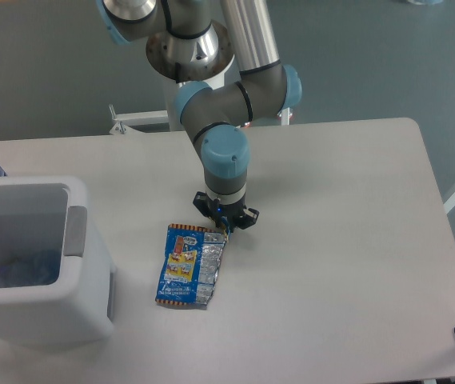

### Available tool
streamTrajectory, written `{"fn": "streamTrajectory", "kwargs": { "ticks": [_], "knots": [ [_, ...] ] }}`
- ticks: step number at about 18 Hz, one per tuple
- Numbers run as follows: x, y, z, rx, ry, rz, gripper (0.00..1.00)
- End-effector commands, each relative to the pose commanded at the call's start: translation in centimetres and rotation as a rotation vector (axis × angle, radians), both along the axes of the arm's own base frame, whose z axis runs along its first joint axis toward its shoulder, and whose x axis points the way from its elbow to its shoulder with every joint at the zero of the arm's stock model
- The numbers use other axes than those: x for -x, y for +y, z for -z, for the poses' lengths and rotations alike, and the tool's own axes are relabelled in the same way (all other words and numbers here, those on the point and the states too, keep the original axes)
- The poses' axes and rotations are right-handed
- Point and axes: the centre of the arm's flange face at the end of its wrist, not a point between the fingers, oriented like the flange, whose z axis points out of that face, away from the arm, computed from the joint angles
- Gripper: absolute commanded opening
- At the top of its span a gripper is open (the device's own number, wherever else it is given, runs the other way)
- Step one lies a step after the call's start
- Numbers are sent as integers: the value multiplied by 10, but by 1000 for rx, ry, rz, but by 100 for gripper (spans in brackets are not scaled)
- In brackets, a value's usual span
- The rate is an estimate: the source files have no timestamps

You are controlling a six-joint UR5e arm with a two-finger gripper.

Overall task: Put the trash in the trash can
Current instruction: 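Lift the wrapper and carry it over the trash bin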

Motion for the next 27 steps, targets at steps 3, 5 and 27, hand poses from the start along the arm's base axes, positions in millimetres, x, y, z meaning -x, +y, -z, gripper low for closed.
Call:
{"fn": "streamTrajectory", "kwargs": {
  "ticks": [3, 5, 27],
  "knots": [
    [1, 1, -3, -6, 5, -2, 0],
    [2, 2, -6, -12, 8, -1, 0],
    [62, 27, -323, -793, -1, -278, 0]
  ]
}}
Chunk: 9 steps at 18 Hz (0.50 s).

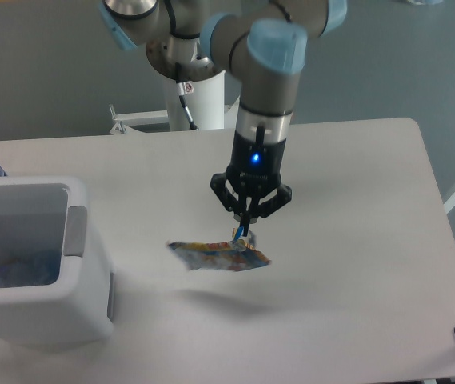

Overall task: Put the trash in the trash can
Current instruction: 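Lift the wrapper and carry it over the trash bin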

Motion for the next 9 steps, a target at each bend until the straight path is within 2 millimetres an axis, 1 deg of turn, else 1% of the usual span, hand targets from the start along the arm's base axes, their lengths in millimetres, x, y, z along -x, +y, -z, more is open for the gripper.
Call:
{"fn": "streamTrajectory", "kwargs": {
  "ticks": [2, 4, 7, 9],
  "knots": [
    [-4, 3, -31, -57, -15, -28, 0],
    [-13, 1, -56, -96, -21, -52, 0],
    [-26, 3, -95, -179, -72, -77, 0],
    [-38, 5, -121, -224, -83, -79, 0]
  ]
}}
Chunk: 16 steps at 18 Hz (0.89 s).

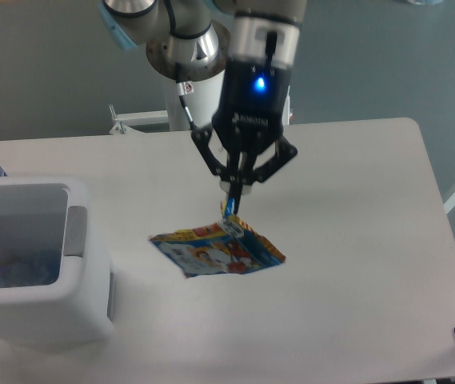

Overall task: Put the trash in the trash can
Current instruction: 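Lift the wrapper and carry it over the trash bin, then lower the wrapper into the bin and open the gripper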

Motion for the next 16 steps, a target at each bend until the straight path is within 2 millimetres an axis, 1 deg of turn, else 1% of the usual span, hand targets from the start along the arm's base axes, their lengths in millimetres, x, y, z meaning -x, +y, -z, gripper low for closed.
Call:
{"fn": "streamTrajectory", "kwargs": {
  "ticks": [1, 3, 7, 9, 11, 13, 14, 16],
  "knots": [
    [-9, 4, -9, -14, -4, 7, 0],
    [-37, 14, -16, -25, -16, 41, 0],
    [-103, 36, -18, -26, -18, 156, 0],
    [-129, 46, -18, -26, -18, 203, 0],
    [-160, 57, -15, -20, -23, 261, 0],
    [-178, 62, -8, -8, -33, 293, 0],
    [-184, 64, -2, 1, -36, 305, 0],
    [-188, 66, 10, 17, -46, 316, 0]
  ]
}}
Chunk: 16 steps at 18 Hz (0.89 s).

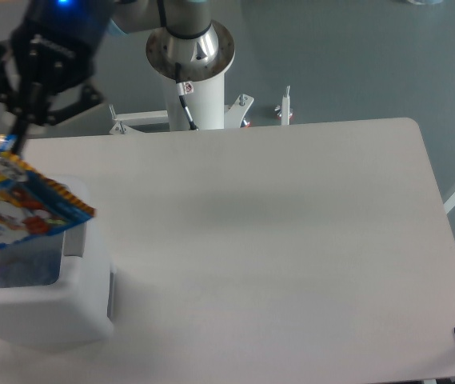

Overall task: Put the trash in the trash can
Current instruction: 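Lower the wrapper into the bin and open the gripper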

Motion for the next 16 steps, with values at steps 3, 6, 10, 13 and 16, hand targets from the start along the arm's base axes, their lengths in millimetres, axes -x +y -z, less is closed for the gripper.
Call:
{"fn": "streamTrajectory", "kwargs": {
  "ticks": [3, 6, 10, 13, 16],
  "knots": [
    [-3, 2, 23, 30, -13, 11, 0],
    [0, 8, 48, 68, -31, 16, 0],
    [4, 15, 72, 103, -38, 31, 0],
    [7, 20, 88, 127, -47, 36, 0],
    [-6, 27, 98, 146, -56, 62, 0]
  ]
}}
